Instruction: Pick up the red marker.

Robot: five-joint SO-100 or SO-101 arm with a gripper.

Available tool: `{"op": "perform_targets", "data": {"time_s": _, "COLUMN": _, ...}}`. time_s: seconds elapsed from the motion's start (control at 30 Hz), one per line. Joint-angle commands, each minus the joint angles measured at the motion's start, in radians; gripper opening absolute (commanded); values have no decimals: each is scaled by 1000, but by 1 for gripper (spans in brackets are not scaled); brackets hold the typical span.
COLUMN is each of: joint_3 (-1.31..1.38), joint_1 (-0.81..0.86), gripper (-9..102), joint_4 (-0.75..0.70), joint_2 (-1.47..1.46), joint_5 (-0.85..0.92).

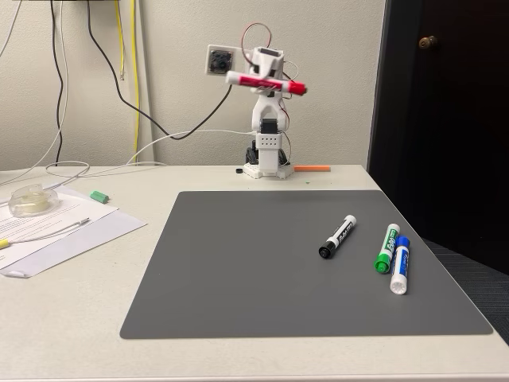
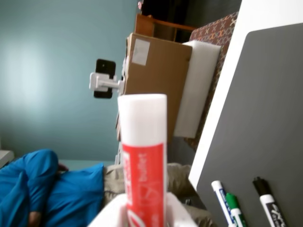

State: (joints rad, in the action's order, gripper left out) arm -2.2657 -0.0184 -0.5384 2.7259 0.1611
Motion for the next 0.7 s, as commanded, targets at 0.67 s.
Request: {"op": "perform_targets", "data": {"time_s": 0.67, "joint_3": -25, "joint_1": -43, "gripper": 0, "joint_4": 52, "joint_2": 23, "joint_5": -54}}
